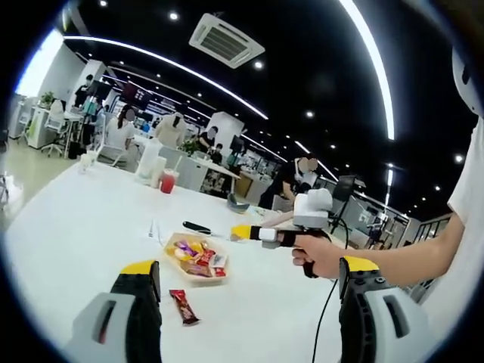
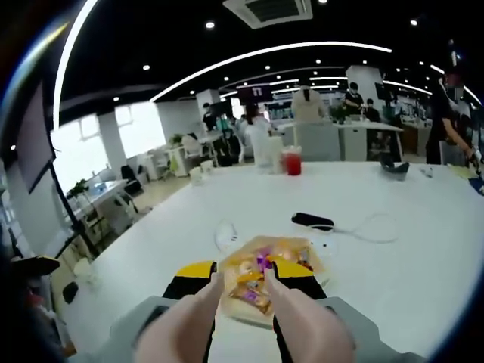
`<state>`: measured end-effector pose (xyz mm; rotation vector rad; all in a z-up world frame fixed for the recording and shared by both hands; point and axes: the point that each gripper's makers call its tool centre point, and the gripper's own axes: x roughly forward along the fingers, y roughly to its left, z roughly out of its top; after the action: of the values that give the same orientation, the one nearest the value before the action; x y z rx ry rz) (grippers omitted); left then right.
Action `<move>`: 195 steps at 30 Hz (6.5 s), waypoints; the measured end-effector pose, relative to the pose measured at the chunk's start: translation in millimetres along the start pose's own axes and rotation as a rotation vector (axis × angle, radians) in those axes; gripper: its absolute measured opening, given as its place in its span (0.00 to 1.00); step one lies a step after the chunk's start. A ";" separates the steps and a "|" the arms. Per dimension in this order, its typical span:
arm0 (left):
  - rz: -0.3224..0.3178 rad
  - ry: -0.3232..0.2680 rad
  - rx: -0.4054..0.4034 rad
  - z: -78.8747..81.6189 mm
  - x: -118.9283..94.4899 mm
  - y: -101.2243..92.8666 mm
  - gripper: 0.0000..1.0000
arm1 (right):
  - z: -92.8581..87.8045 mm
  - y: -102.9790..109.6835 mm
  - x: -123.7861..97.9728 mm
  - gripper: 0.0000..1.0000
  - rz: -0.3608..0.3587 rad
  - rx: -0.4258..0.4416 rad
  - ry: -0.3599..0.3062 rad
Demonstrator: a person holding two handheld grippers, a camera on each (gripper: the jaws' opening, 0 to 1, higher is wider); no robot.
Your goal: Place the target food into the container with the food tongs after gripping and lifting it, then release it inside without dropping or visibly crushing the food.
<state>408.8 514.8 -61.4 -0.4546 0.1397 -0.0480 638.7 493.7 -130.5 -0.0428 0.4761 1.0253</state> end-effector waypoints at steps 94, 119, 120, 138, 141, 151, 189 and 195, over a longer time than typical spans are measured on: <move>0.030 0.098 0.043 -47.0 -22.8 2.4 0.99 | -120.4 85.8 -30.3 0.29 0.071 -0.005 0.145; 0.001 0.164 0.098 -66.1 -25.2 -6.1 0.99 | -121.9 93.9 -24.3 0.29 -0.045 -0.007 0.172; 0.002 0.164 0.097 -66.4 -25.6 -5.5 0.99 | -122.3 94.2 -24.0 0.29 -0.046 -0.004 0.173; 0.017 0.194 0.103 -64.5 -36.2 6.7 0.99 | -129.4 107.2 1.0 0.29 -0.046 0.053 0.186; 0.019 0.193 0.097 -63.5 -36.3 7.9 0.99 | -131.7 106.5 2.5 0.29 -0.050 0.049 0.187; 0.035 0.203 0.103 -54.9 -39.9 18.2 0.99 | -147.5 93.3 16.9 0.29 -0.095 0.062 0.213; 0.166 0.193 0.065 -49.0 -38.0 35.8 0.99 | -147.4 91.5 59.8 0.29 -0.053 0.068 0.220; 0.202 0.173 0.064 -39.4 -39.9 41.3 0.99 | -163.3 83.8 72.9 0.30 -0.066 0.026 0.245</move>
<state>364.2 537.9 -109.7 -0.3701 0.3523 0.1061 541.3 555.6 -290.8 -0.1615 0.7065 0.9527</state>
